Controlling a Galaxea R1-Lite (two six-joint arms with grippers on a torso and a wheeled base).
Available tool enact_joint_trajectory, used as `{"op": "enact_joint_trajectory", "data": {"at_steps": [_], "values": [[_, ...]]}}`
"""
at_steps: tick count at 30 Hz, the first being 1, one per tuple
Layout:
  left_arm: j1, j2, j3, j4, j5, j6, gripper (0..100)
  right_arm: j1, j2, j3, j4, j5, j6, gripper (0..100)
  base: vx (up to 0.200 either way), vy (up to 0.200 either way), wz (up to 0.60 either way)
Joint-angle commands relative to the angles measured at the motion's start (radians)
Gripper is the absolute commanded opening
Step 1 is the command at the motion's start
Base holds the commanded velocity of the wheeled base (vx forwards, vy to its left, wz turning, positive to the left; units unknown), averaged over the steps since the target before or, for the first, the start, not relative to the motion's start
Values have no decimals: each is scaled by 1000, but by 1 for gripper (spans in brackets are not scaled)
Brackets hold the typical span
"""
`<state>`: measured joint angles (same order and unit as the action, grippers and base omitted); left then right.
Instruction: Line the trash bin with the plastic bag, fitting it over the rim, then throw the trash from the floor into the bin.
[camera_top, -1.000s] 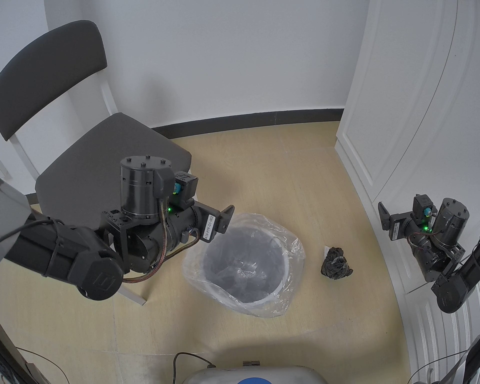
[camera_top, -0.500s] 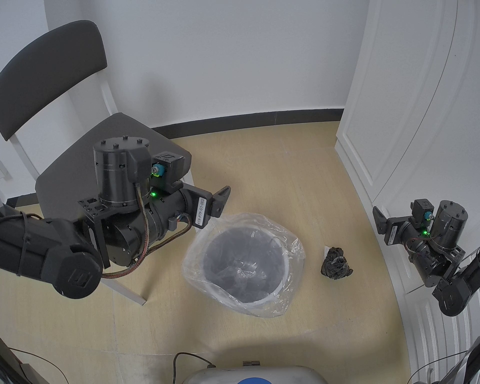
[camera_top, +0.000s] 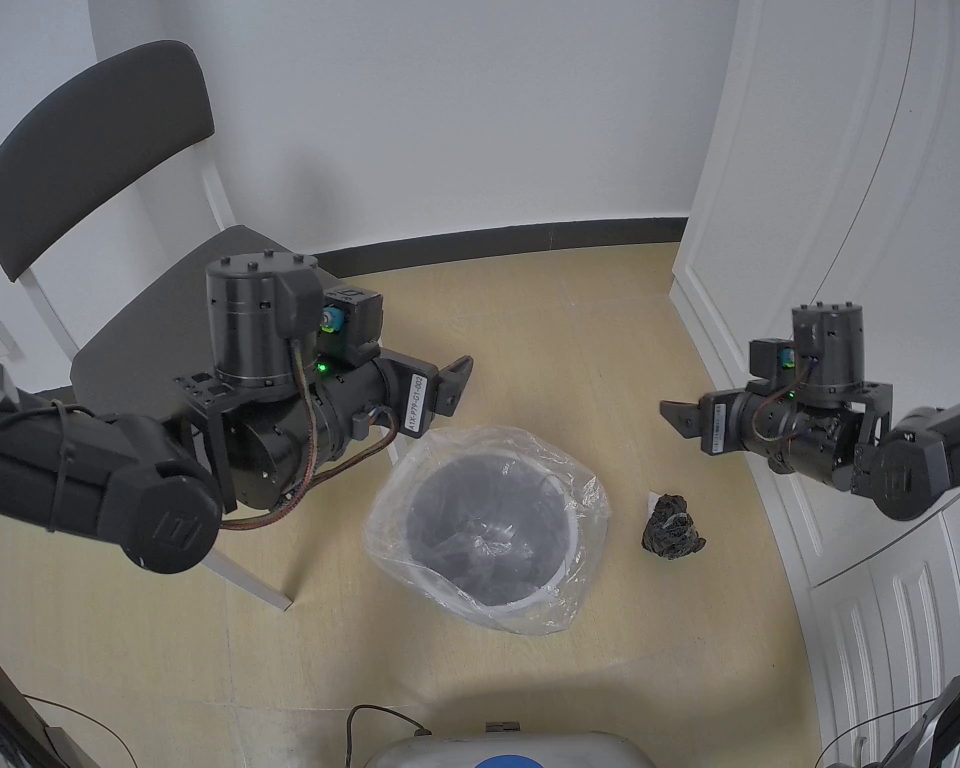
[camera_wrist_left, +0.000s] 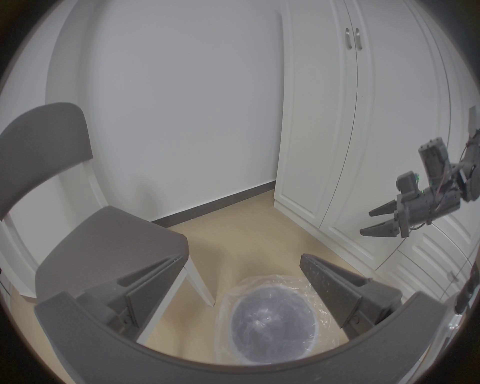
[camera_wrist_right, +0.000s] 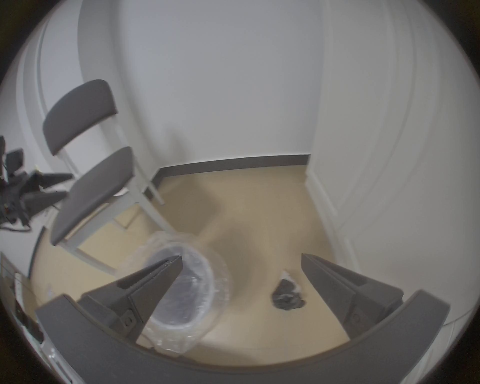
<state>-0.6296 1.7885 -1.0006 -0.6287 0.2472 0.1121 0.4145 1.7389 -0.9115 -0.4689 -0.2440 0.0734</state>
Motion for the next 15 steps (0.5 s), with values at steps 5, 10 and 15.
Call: {"op": "enact_joint_trajectory", "data": {"at_steps": [5,10,15], "values": [[34,236,-12,-65,9,-89,100,106,268,-122,-165,77,161,100,0,0,0],[67,282,10,-117,9,-89,100,118,413,-147,-389,81,233,100,0,0,0],[102,285,36,-106,9,-88,100,142,507,-233,-364,103,235,100,0,0,0]]}}
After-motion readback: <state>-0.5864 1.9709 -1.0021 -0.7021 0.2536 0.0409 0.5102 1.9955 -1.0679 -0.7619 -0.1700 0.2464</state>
